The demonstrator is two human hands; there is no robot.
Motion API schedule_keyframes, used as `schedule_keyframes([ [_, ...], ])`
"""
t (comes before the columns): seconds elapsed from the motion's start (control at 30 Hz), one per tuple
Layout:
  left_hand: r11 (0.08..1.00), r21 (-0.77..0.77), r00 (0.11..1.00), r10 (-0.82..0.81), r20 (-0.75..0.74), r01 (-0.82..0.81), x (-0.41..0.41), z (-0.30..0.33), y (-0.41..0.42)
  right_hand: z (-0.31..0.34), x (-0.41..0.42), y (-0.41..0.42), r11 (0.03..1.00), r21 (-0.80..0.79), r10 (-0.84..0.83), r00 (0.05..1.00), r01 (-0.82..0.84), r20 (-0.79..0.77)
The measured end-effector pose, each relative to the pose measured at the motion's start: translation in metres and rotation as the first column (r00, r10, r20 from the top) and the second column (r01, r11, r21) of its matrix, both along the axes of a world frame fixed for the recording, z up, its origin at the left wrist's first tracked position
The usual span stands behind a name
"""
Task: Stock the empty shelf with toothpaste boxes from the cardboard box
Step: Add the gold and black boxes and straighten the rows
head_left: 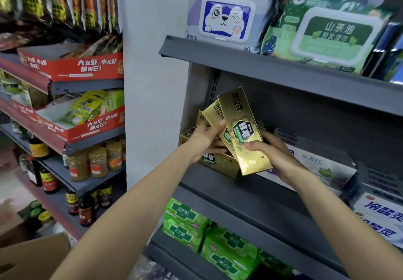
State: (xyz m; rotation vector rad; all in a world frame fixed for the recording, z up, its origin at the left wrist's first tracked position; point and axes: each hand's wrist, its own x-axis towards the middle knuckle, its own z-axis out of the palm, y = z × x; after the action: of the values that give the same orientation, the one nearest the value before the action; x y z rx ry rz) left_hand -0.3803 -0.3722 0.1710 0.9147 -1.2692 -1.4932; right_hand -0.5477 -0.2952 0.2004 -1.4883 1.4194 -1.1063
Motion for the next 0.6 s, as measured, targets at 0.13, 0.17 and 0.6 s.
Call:
schedule_keyframes([
  [0.13, 0.997, 0.074, 0.992, 0.001, -0.126, 0.008, -0.004, 0.006, 0.001, 0.007, -0.001, 0.0, 0.997, -0.057, -0.044, 0.996, 0.048, 0.077],
  [0.17, 0.996, 0.084, 0.987, 0.009, -0.158, 0.004, -0.004, 0.005, 0.002, 0.011, -0.001, -0.002, 0.992, -0.067, -0.096, 0.99, 0.103, 0.099],
  [0.6, 0.951, -0.131, 0.96, 0.277, -0.036, -0.279, -0.005, -0.002, -0.018, 0.019, -0.01, -0.008, 0.973, -0.057, -0.211, 0.961, 0.224, 0.181],
])
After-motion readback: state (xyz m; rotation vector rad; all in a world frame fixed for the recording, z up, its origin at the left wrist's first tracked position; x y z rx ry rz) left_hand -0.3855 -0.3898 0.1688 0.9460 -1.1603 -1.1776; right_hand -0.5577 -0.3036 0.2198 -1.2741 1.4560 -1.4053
